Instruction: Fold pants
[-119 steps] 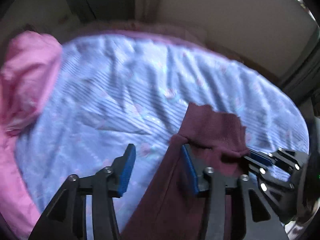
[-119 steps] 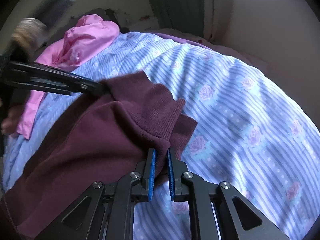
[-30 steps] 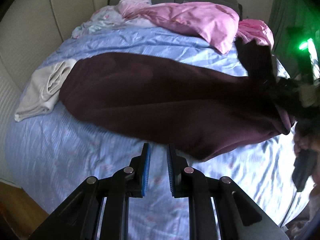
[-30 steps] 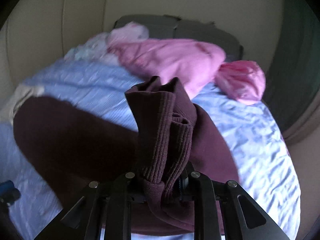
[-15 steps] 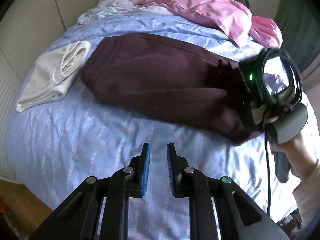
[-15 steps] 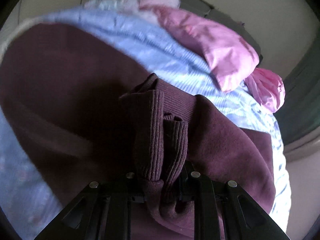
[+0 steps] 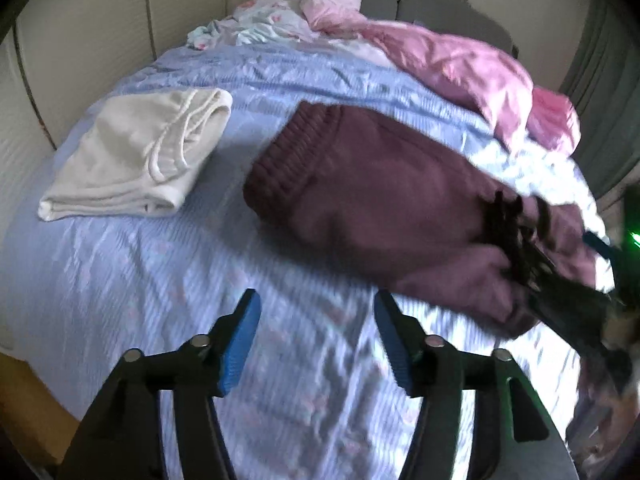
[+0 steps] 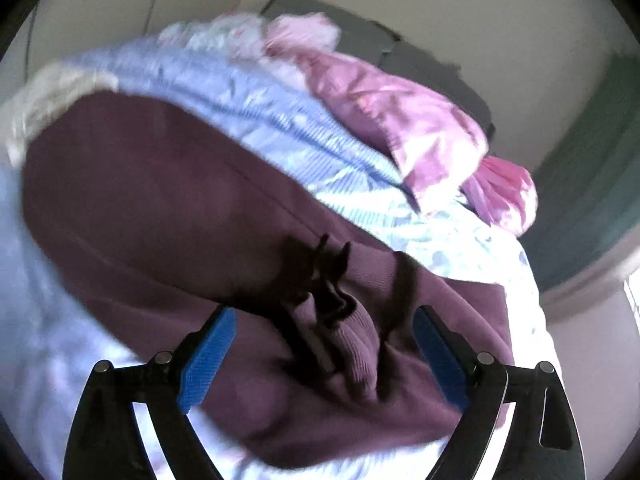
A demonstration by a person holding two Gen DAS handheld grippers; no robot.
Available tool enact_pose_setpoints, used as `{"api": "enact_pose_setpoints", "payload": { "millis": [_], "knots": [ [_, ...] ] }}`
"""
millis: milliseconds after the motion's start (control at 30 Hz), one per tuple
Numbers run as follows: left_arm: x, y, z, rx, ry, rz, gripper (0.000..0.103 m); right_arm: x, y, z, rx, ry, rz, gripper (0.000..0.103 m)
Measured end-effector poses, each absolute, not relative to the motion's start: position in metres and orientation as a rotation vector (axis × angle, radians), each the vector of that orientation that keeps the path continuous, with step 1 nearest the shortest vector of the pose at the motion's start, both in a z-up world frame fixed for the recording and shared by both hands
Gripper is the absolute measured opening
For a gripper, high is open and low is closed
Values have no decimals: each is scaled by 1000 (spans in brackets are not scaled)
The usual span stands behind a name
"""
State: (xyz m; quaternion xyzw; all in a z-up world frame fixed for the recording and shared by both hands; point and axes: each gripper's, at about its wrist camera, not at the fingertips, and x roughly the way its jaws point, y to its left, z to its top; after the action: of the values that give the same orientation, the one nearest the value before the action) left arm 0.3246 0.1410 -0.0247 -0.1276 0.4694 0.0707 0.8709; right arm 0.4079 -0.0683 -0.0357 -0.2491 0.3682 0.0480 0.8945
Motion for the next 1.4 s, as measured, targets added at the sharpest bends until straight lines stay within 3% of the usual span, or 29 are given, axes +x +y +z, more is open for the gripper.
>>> {"api": "enact_pose_setpoints", "payload": {
  "millis": [167,433,967,1400],
  "knots": [
    [340,185,-24,-429,937,99,71,382,-78,6,-282,841,-35,91],
    [382,205,-73,-698,955,83,74,393,-119,4,-12,865,-261,91],
    [436,195,-135,-833,984,167,79,457,-152,-35,7,878,-248,90],
    [445,194,-140,-834,989,187,79,478,-160,-60,55,934,-269,89]
  ]
}}
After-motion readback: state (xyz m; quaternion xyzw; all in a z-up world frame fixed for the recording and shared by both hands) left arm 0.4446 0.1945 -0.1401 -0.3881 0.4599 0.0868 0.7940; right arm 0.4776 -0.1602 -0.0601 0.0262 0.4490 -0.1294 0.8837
